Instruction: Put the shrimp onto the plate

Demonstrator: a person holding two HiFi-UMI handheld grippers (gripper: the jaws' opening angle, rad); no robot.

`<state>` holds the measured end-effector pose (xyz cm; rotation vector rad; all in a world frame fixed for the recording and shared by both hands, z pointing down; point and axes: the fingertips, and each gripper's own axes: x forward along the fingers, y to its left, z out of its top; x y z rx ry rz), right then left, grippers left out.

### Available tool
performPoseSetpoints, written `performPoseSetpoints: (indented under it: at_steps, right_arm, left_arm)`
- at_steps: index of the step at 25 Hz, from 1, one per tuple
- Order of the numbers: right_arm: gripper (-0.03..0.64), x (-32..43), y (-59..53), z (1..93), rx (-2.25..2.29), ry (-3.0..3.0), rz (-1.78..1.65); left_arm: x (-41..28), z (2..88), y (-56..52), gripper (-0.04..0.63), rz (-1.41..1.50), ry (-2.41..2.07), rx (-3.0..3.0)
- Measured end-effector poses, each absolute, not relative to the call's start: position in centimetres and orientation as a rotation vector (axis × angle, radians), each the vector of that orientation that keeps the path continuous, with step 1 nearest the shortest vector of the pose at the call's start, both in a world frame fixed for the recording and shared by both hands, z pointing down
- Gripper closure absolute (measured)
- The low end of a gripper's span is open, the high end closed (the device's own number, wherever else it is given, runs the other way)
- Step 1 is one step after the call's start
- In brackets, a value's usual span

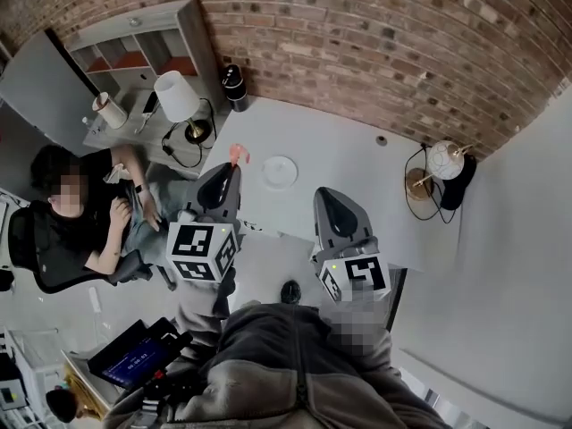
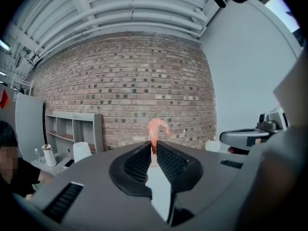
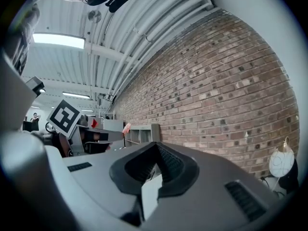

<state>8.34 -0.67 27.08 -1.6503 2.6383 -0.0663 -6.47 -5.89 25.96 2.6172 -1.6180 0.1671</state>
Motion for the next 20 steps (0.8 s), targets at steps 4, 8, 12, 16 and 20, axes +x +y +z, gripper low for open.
performPoseSetpoints:
  at_steps: [4,8,12,16,20]
  right_arm:
    - [0.615,9.2,-1.3,27.9,-1.661,2.631,-0.102]
    - [0.615,8.9,-1.4,28.3,-1.656,2.643,-0.117]
    - [0.615,8.5,-1.8,29.0,-1.668,2.655,-0.145]
    - [0.615,7.7,-2.9,29.9,-1.708,2.66,-0.166]
    - [0.615,7.0,-4.7,30.0,-1.76,2.654,-0.163]
  left_arm:
    - [-5.1,26.8,-6.3,0.557,0.201,-1.583,2.627]
    - [-5.2,27.3,-6.4,0.557,0.212,-1.573,2.614]
    - [-6.0,28.0,-6.8,0.557,0.213,-1.572,2.591]
    - [-7.2,29.1,-8.1,0.557,0.206,-1.548,2.573]
    - [-8.3,29.8,-10.1,0.557,0.189,-1.51,2.564]
